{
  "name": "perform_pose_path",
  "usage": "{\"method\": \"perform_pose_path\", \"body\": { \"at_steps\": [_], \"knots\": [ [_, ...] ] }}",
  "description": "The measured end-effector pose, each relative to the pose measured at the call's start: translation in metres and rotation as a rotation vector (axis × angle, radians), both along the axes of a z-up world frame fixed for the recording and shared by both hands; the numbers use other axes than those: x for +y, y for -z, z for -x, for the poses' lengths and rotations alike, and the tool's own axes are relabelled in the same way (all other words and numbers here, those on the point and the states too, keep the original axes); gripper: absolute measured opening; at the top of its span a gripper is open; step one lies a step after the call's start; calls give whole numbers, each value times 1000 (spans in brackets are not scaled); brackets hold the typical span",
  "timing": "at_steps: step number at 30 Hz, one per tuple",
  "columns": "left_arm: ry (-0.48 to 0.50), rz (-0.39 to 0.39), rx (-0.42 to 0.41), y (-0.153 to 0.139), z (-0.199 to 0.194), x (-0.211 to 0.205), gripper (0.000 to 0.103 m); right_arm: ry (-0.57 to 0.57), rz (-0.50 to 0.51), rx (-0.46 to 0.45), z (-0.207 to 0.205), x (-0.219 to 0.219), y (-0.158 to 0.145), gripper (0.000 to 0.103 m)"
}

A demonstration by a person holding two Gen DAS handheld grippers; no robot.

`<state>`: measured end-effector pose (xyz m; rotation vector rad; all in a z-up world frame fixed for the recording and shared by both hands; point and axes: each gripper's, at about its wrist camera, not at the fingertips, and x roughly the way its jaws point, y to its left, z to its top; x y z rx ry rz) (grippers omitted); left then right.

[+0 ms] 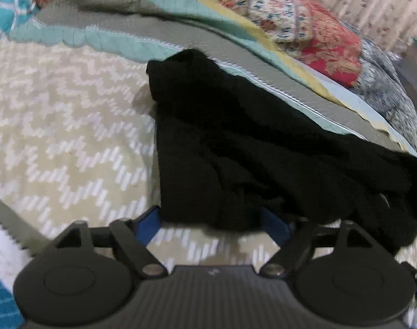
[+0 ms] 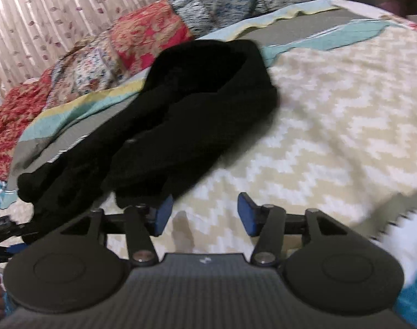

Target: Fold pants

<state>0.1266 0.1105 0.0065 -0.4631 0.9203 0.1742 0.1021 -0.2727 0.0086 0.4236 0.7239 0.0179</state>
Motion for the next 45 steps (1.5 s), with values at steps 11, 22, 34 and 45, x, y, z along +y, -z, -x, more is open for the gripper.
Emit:
{"method": "perform_pose_path", "body": {
  "at_steps": [11,22,34,45],
  "knots": [
    [-73,90,-146,-51,36,30,22,-24,13,-111,-48,-4,-46,12],
    [-252,172,-274,-99,155,115,20,188,194,-340,20,-92,-150,13],
    [-256,182,-65,-33,187,103,40,385,418,-129,65,-103,-84,66],
    [-304,198,-126,-41,199,116,52,329,332,-174,55,-75,-91,71]
  ]
}}
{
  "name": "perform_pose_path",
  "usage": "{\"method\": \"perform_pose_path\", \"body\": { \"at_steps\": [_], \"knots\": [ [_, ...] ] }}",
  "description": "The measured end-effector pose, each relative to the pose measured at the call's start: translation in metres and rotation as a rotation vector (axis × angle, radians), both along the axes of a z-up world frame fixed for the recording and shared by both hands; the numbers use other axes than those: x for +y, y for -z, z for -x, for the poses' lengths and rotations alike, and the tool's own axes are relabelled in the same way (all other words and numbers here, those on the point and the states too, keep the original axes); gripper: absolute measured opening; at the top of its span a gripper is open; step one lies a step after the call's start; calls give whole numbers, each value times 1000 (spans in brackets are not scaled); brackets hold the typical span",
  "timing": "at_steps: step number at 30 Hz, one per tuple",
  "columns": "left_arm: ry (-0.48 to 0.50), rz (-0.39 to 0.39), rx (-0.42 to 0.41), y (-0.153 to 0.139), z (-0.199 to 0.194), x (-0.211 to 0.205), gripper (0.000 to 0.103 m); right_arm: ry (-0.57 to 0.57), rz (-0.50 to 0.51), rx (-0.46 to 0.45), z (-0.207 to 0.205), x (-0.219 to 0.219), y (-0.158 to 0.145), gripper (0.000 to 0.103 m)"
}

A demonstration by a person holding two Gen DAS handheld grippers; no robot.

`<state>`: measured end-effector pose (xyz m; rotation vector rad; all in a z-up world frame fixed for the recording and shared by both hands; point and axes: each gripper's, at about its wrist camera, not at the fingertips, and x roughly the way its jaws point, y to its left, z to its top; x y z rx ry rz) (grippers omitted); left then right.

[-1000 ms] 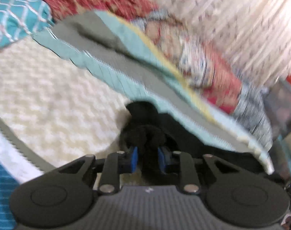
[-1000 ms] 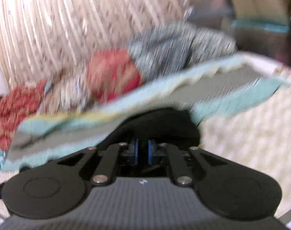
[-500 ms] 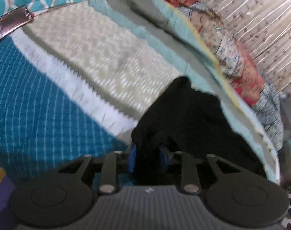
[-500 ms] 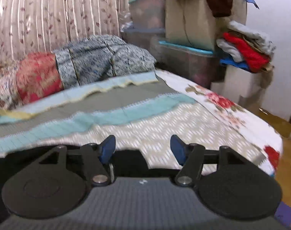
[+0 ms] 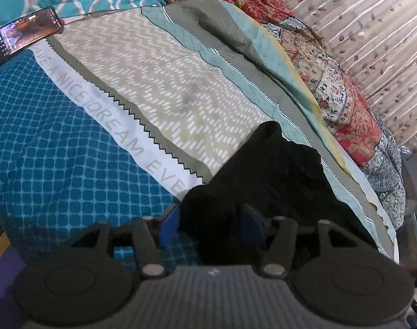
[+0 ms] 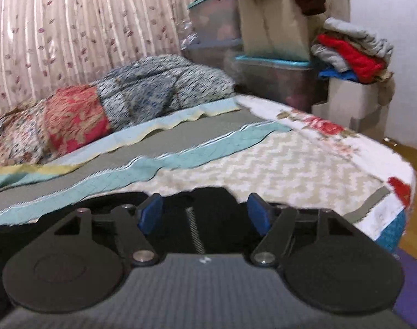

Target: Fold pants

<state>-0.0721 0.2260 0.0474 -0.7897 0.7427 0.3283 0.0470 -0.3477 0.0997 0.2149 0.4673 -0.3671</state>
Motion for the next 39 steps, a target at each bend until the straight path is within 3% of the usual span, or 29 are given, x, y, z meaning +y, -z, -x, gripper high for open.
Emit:
{"method": "perform_pose_path", "body": {
  "at_steps": [5,6,9,13,18,21,23,25,29,33,39],
  "knots": [
    [25,5,20,6,-5,-6,50,-55,-9,41,-5,20,14,71],
    [34,-2,28,8,-7,-8,47,-64,-4,58,-7,23,17,71],
    [74,-23,63,14,-12,-14,20,-59,-10,111,-11,23,28,71],
    [108,-87,112,20,-11,-19,15,-7,-25,201,-17,14,45,71],
    [145,-140,156,22,-3,-24,16,47,-47,286,-18,-1,69,71],
    [142,-129,166,21,1,-22,24,43,-40,283,-16,1,73,74],
    [143,-124,149,17,5,-20,27,38,-28,289,-18,4,73,77],
    [130,-129,127,11,10,-17,39,38,-32,288,-18,3,74,78],
    [84,-115,49,-3,18,-7,42,42,-37,282,-19,1,74,78],
    [61,-137,14,-15,14,-3,44,75,-41,219,-12,4,63,78],
    [41,-137,-10,-17,5,-2,44,64,35,50,2,20,33,78]
  ]
}}
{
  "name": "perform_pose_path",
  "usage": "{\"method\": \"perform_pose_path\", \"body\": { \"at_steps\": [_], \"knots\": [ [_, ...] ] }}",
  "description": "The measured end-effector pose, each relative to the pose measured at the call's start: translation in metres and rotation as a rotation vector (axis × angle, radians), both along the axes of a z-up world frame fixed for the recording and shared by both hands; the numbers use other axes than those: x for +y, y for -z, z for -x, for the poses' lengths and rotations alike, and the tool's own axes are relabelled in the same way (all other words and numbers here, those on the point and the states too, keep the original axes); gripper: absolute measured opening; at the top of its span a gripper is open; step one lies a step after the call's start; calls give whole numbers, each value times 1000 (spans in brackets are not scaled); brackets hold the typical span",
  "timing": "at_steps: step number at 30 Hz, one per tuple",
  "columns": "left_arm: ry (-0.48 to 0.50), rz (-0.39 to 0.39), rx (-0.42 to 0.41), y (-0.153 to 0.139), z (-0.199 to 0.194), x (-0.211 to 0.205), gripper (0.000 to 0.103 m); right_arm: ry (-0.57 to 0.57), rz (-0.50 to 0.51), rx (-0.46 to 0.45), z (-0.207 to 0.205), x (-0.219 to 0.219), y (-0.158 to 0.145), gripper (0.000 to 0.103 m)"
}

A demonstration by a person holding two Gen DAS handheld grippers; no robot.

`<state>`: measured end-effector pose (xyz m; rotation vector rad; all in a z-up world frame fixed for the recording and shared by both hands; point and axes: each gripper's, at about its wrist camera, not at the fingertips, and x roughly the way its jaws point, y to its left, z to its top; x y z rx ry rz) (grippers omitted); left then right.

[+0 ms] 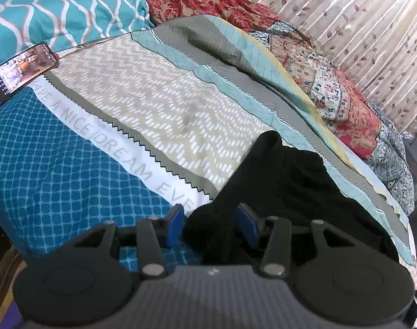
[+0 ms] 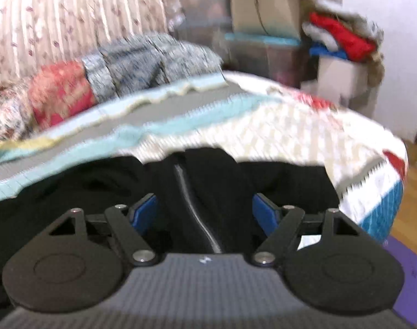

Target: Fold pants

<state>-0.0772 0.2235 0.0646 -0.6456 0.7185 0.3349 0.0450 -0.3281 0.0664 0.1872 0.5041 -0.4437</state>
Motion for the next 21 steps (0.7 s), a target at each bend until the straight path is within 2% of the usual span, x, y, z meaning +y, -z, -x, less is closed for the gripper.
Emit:
{"method": "perform_pose_path", "body": {
  "at_steps": [4,9,10,14,16,18,21],
  "knots": [
    [29,8,22,9,-6,-7,44,-98,-26,-34,-3,13,-9,76],
    [58,18,62,22,-12,-14,42,-207,-114,29,-14,23,-1,46],
    [61,20,70,24,-13,-15,42,-221,-128,51,-15,26,3,44],
    [55,9,145,39,-16,-16,42,-229,-164,147,-20,30,23,43],
    [56,21,184,49,-17,-13,45,-214,-209,213,-24,24,37,42],
    [59,20,182,51,-15,-13,45,-204,-233,227,-23,21,44,41],
    [62,16,170,47,-14,-14,43,-211,-216,229,-24,25,40,42]
  ]
}}
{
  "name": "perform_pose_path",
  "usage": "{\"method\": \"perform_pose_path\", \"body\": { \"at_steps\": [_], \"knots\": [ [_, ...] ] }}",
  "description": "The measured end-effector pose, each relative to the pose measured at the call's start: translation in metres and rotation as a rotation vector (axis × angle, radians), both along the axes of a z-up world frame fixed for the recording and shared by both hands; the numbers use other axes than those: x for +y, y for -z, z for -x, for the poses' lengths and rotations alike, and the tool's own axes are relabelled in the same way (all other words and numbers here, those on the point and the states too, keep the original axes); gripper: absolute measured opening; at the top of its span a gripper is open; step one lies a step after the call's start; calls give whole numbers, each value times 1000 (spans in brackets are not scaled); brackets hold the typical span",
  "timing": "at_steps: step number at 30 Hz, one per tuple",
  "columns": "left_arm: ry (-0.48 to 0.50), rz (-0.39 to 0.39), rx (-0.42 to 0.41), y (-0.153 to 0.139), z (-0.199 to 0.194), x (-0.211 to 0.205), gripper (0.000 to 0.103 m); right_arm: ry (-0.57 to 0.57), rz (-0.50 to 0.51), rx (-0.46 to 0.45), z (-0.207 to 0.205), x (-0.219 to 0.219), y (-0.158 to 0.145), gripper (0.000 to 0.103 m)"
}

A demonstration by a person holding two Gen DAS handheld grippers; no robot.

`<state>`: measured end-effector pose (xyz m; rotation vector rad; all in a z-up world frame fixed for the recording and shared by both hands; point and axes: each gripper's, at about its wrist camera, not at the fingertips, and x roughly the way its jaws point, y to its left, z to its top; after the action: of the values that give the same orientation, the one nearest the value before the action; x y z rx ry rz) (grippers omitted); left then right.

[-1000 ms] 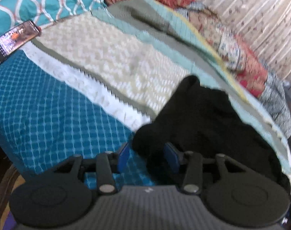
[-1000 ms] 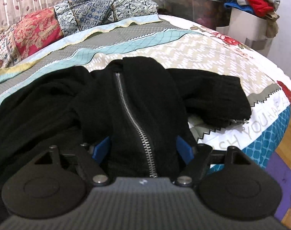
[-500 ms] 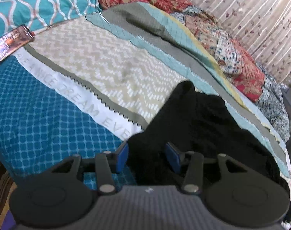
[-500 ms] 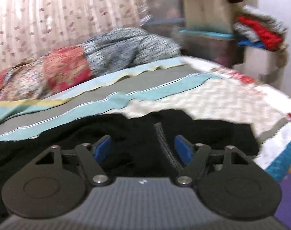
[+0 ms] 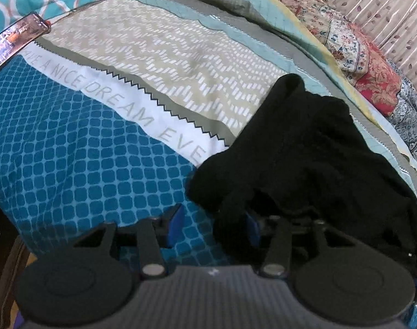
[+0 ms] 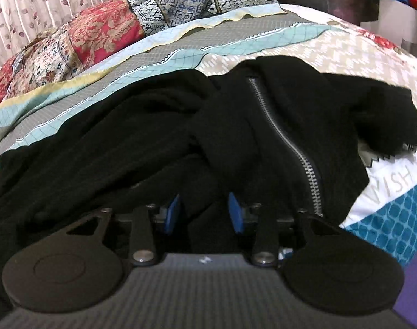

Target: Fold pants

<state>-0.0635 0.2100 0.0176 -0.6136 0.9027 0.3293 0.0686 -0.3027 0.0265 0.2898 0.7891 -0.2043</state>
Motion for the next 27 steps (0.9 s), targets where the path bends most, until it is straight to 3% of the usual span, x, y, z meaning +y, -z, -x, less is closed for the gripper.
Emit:
{"method": "perform_pose_path", "body": {
  "at_steps": [3,6,12,14,16,21,26,27],
  "knots": [
    [-10,54,-59,-10,4,6,44,-3,-5,-18,1,1,-4,43],
    [-23,51,-138,-30,7,17,45,2,-7,-60,3,-5,-15,43],
    [11,-73,-224,-75,-38,35,48,61,48,-177,-2,-31,-48,44],
    [68,-130,-251,-87,-66,28,54,80,66,-200,-6,-41,-55,45],
    [129,-205,-255,-91,-102,15,65,88,85,-217,-11,-50,-62,51],
    [272,-232,-190,-65,-192,-15,78,71,168,-230,-29,-63,-68,63],
    [332,-233,-58,-12,-259,-41,79,-29,197,-172,-58,-66,-61,70],
    [327,-231,-38,-3,-265,-46,75,-59,183,-161,-65,-63,-59,71]
  ]
}}
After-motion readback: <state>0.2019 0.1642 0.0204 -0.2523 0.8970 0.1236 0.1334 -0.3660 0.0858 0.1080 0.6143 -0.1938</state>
